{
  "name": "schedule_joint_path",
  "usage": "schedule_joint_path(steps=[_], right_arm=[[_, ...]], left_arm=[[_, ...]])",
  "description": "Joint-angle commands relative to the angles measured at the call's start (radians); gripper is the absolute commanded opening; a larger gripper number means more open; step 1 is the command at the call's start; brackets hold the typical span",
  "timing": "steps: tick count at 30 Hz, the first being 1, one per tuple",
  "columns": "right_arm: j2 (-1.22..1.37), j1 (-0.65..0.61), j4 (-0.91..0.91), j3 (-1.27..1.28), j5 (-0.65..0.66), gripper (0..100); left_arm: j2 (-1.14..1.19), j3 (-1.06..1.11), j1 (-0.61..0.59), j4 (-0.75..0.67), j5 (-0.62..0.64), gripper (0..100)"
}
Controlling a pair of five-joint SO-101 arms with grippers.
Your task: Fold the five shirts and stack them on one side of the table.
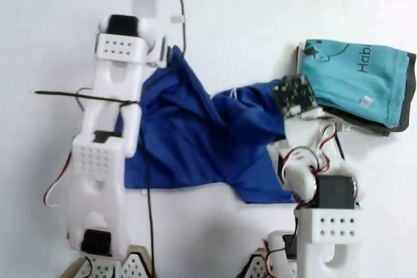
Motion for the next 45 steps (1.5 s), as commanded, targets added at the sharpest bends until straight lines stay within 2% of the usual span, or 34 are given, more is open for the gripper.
schedule_joint_path(steps=[1, 8, 14, 19, 22, 24, 32, 39, 42, 45], right_arm=[[-0.077, 0.004, -0.019, 0.055, 0.011, 2.0], [-0.156, 0.004, -0.024, 0.133, 0.011, 2.0], [-0.166, 0.004, -0.022, 0.133, 0.011, 2.0], [-0.166, 0.004, -0.021, 0.133, 0.011, 2.0], [-0.166, 0.004, -0.021, 0.133, 0.011, 2.0], [-0.166, 0.004, -0.022, 0.133, 0.011, 2.0], [-0.159, 0.004, -0.07, 0.13, 0.002, 2.0], [-0.157, 0.005, -0.102, 0.126, 0.005, 2.0], [-0.157, 0.008, -0.113, 0.101, 0.008, 2.0], [-0.154, 0.041, -0.116, 0.026, 0.005, 2.0]], left_arm=[[0.048, -0.139, 0.051, -0.017, 0.058, 19], [0.229, -0.292, 0.092, -0.078, 0.127, 19], [0.393, -0.358, 0.087, -0.181, 0.13, 19], [0.471, -0.415, 0.086, -0.189, 0.129, 15], [0.477, -0.469, 0.086, -0.152, 0.1, 2], [0.477, -0.501, 0.091, -0.097, 0.029, 3], [0.473, -0.668, 0.072, 0.232, -0.008, 3], [0.367, -0.581, -0.002, 0.247, -0.015, 3], [0.222, -0.406, -0.014, 0.247, -0.015, 3], [0.021, -0.131, -0.009, 0.245, -0.017, 3]])
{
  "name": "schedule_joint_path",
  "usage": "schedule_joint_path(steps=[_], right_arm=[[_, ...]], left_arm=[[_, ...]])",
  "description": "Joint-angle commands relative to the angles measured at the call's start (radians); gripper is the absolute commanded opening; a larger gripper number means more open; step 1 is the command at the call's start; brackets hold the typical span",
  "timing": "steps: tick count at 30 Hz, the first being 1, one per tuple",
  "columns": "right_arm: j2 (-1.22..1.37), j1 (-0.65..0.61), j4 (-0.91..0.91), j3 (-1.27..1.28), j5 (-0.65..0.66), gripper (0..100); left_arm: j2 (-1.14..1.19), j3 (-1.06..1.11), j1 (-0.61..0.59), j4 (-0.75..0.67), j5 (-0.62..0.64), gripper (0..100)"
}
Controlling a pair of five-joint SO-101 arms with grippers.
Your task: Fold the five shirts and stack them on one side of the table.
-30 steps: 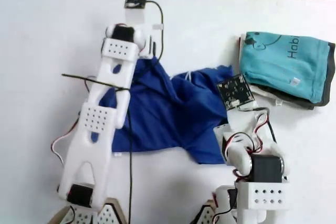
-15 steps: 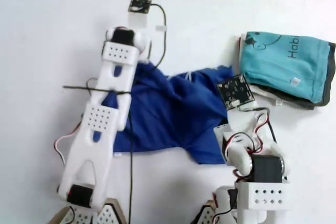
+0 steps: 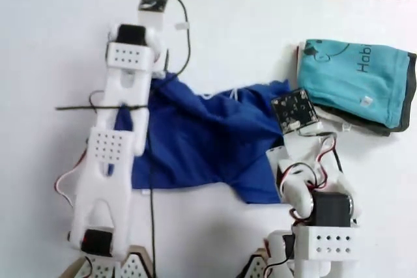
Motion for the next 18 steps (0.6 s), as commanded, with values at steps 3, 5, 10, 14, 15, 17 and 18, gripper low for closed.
schedule_joint_path(steps=[3, 5, 10, 14, 15, 17, 18], right_arm=[[0.028, 0.053, -0.012, -0.183, 0.003, 1.9], [0.074, 0.068, -0.002, -0.241, 0.003, 1.9], [0.179, 0.064, 0.036, -0.374, -0.002, 1.9], [0.246, 0.064, 0.033, -0.422, -0.002, 1.9], [0.257, 0.064, 0.033, -0.423, -0.002, 1.9], [0.271, 0.064, 0.031, -0.423, -0.002, 1.9], [0.274, 0.064, 0.031, -0.423, -0.002, 2.0]], left_arm=[[-0.468, 0.524, -0.006, 0.018, -0.012, 3], [-0.608, 0.72, -0.009, 0.015, -0.017, 3], [-0.887, 1.119, -0.021, 0.0, -0.143, 3], [-1.036, 1.336, -0.04, -0.041, -0.281, 3], [-1.063, 1.374, -0.048, -0.055, -0.307, 3], [-1.109, 1.454, -0.055, -0.078, -0.353, 3], [-1.125, 1.491, -0.058, -0.089, -0.377, 3]])
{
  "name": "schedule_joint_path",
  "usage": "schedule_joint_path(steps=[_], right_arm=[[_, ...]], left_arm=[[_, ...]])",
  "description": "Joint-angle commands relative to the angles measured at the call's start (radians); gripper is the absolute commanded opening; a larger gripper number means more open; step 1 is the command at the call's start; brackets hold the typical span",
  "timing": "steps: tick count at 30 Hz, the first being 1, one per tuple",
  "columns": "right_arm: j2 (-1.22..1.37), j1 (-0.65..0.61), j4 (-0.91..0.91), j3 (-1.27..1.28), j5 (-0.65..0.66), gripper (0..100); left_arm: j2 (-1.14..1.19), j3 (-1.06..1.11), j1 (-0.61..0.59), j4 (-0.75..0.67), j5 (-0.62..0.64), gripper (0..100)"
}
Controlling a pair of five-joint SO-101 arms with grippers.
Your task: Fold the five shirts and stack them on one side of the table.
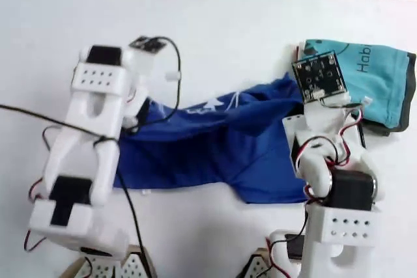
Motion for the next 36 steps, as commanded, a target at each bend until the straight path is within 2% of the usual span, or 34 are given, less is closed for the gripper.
schedule_joint_path(steps=[1, 6, 11, 18, 29, 36], right_arm=[[0.021, 0.004, -0.001, -0.048, -0.002, 2.0], [0.021, 0.004, 0.002, -0.046, -0.002, 2.0], [0.021, 0.004, 0.005, -0.046, -0.002, 2.0], [0.03, 0.002, 0.001, -0.044, -0.002, 2.0], [0.03, 0.002, 0.001, -0.044, -0.002, 2.0], [0.03, 0.002, 0.002, -0.044, 0.003, 2.0]], left_arm=[[-0.109, 0.122, -0.02, -0.043, -0.087, 5], [-0.124, 0.199, -0.068, -0.115, -0.158, 15], [-0.123, 0.143, -0.133, -0.16, -0.224, 16], [-0.117, 0.124, -0.137, -0.15, -0.417, 16], [-0.034, 0.154, -0.135, -0.328, -0.42, 19], [0.072, 0.153, -0.143, -0.313, -0.457, 19]])
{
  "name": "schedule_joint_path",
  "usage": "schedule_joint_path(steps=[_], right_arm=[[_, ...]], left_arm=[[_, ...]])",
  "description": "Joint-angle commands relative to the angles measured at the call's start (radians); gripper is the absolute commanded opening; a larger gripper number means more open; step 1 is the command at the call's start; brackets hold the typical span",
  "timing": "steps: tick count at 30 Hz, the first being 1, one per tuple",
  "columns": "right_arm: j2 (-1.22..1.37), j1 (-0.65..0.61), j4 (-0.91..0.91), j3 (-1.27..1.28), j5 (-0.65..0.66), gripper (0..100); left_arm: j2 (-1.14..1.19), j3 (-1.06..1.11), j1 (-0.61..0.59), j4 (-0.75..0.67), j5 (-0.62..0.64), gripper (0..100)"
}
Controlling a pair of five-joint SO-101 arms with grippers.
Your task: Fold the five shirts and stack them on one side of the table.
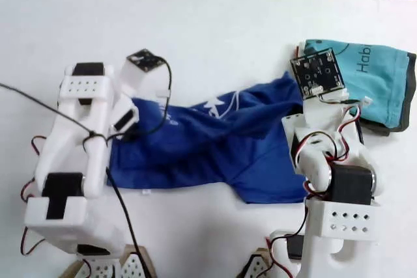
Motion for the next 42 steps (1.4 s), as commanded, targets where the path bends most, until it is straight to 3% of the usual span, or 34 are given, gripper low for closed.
schedule_joint_path(steps=[1, 6, 13, 19, 28, 39, 42], right_arm=[[0.008, 0.002, 0.001, -0.044, 0.005, 2.0], [0.008, 0.002, -0.001, -0.044, 0.003, 2.0], [0.008, -0.024, -0.001, -0.044, -0.002, 2.0], [0.008, -0.084, 0.001, -0.044, -0.003, 2.0], [0.001, -0.076, 0.004, -0.044, -0.003, 2.0], [0.001, -0.076, 0.004, -0.044, -0.003, 2.0], [0.001, -0.076, 0.004, -0.044, -0.003, 2.0]], left_arm=[[-0.003, -0.018, -0.026, 0.04, -0.051, 19], [-0.018, -0.007, -0.034, 0.133, -0.061, 19], [-0.009, 0.015, -0.011, 0.138, 0.232, 19], [-0.009, 0.114, 0.023, 0.061, 0.241, 19], [-0.009, 0.251, 0.005, -0.112, 0.239, 19], [-0.008, 0.318, -0.051, -0.219, 0.238, 19], [-0.009, 0.312, -0.054, -0.218, 0.238, 13]])
